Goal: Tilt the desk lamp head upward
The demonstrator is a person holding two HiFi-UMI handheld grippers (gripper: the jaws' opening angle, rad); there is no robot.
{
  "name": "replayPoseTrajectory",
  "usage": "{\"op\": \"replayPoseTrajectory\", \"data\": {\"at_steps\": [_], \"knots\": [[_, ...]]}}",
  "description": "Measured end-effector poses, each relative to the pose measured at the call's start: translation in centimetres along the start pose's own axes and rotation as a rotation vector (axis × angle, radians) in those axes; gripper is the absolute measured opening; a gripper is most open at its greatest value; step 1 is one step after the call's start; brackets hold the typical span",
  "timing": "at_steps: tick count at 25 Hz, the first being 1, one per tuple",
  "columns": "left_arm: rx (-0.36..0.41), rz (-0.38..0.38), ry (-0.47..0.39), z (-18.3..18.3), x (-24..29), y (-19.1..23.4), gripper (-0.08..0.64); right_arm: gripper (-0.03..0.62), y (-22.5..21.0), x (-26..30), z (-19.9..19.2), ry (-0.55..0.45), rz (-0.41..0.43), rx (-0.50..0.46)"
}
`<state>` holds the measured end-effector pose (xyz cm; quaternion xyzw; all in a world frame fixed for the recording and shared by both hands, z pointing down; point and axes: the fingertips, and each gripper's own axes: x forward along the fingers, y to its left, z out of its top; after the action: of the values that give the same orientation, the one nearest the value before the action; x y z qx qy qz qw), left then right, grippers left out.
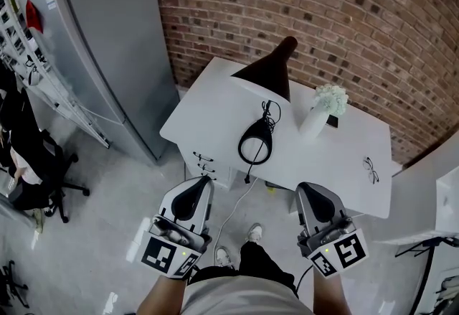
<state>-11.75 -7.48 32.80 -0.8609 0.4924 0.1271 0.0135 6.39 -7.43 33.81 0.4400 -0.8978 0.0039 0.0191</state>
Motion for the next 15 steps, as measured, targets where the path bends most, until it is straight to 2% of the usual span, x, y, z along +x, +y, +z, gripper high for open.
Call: {"op": "replayPoseTrajectory", "data": {"at_steps": [15], "knots": [[0.004,0.013,0.009,-0.2,-0.3,1.0,0.008,0.018,-0.7,1.1,0.1,-0.008,-0.012,0.002]]}}
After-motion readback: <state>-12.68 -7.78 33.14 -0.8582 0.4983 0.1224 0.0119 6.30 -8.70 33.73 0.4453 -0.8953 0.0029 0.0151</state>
